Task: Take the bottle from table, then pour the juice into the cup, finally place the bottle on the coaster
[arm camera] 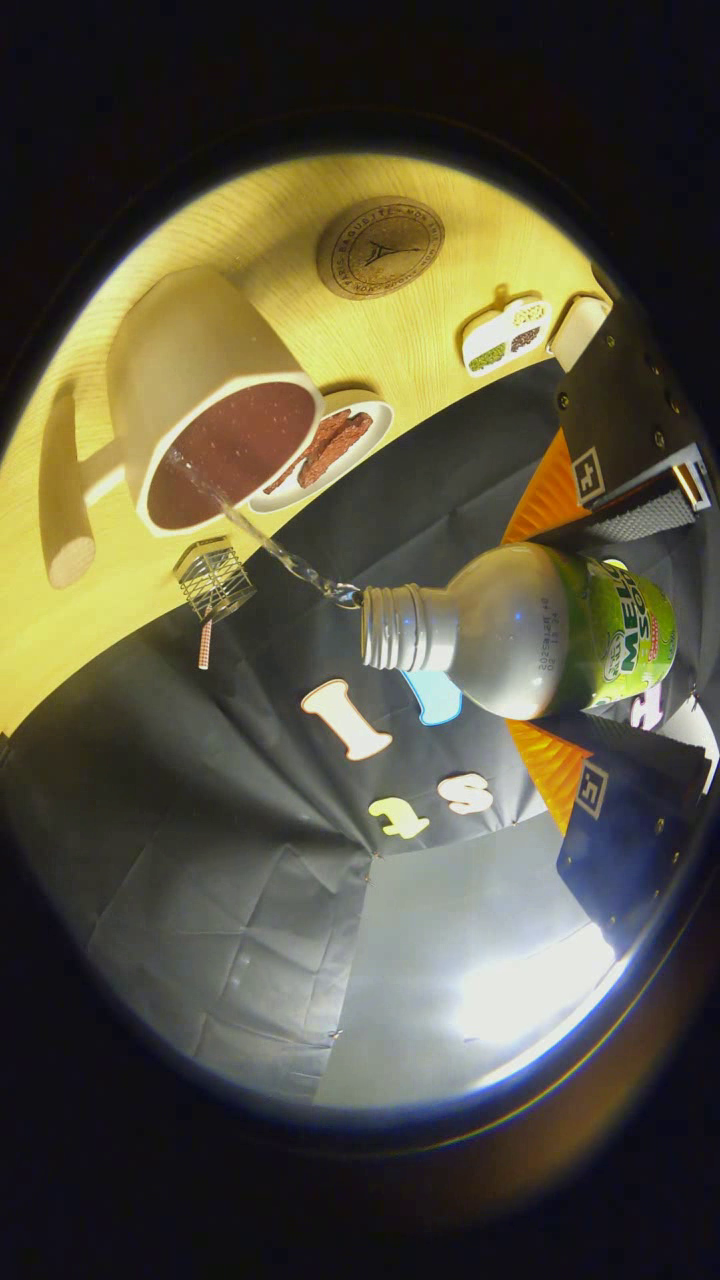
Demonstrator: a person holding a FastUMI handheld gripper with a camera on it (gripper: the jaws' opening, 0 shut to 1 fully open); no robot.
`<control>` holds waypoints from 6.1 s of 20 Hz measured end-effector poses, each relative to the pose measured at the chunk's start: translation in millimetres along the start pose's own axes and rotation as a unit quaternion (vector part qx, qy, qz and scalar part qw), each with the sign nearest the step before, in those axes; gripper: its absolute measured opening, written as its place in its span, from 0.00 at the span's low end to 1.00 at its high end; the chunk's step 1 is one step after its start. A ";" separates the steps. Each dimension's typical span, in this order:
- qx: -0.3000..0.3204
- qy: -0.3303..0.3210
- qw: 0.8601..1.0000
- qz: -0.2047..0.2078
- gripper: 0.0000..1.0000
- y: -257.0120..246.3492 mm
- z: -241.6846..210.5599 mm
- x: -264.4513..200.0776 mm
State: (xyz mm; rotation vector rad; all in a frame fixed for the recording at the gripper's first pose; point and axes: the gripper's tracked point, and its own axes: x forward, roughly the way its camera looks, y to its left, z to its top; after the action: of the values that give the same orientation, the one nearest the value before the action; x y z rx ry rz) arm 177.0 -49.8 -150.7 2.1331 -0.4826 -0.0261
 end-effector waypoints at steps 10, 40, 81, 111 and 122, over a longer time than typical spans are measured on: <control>0.024 -0.015 1.000 0.005 0.77 7.0 2.2 4.5; 0.006 -0.020 0.999 -0.038 0.77 -19.9 19.6 7.2; -0.621 0.111 0.771 -0.093 0.77 -22.6 -5.0 -7.3; -0.880 0.159 0.440 -0.080 0.78 -94.0 -10.0 0.4; -0.885 0.165 0.428 -0.086 0.78 -124.3 10.8 4.3</control>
State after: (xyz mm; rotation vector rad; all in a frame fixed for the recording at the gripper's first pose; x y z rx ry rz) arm 219.9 2.5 -255.7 -0.0344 0.1522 -0.1488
